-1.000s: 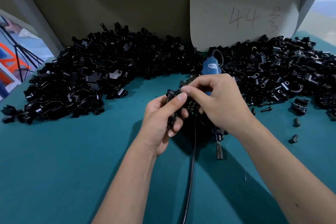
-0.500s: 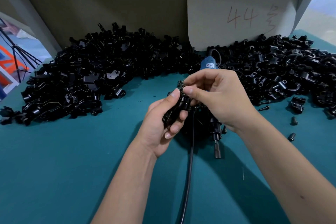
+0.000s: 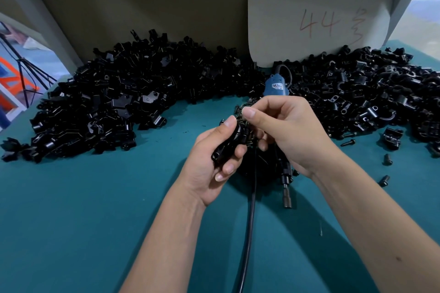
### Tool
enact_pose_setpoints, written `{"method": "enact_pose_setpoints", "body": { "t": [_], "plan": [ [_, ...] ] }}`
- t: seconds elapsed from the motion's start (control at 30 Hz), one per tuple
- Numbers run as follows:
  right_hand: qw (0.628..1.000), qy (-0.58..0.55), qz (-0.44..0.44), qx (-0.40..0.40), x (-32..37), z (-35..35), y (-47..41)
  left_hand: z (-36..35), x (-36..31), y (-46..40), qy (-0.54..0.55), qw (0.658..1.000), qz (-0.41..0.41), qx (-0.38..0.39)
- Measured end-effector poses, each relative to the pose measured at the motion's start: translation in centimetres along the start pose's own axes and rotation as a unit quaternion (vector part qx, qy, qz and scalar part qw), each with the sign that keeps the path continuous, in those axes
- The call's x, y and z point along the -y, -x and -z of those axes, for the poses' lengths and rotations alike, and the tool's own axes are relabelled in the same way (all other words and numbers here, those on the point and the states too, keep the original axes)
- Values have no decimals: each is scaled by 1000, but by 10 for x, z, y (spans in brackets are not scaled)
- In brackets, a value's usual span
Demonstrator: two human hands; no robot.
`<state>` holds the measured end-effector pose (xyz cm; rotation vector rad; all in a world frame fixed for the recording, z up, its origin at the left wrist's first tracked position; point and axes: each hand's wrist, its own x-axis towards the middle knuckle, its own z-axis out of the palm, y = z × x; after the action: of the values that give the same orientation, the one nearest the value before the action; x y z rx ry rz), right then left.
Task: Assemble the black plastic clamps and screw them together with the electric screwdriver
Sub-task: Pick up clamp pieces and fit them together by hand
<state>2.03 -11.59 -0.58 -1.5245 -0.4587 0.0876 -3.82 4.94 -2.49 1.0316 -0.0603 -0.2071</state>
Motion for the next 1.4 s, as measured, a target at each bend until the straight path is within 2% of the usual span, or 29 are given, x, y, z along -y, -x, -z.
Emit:
{"method": "enact_pose_setpoints", "body": {
  "t": [0.23, 0.57, 0.7, 0.87, 1.03, 1.4],
  "plan": [
    [997, -52, -32, 35, 4, 5, 0, -1, 1, -1, -4, 1000, -5, -22],
    [995, 94, -27, 4, 6, 2, 2, -2, 3, -2, -18, 999, -10, -49],
    [998, 2, -49, 32, 7, 3, 2, -1, 2, -2, -12, 999, -16, -40],
    [995, -50, -58, 56, 7, 4, 4, -1, 3, -1, 10, 999, -25, -25],
    [994, -75, -60, 45, 8, 0, 2, -1, 3, -2, 19, 999, -21, -23],
    [999, 37, -33, -16, 6, -3, 0, -4, 5, -3, -63, 993, -63, -78]
  ]
}}
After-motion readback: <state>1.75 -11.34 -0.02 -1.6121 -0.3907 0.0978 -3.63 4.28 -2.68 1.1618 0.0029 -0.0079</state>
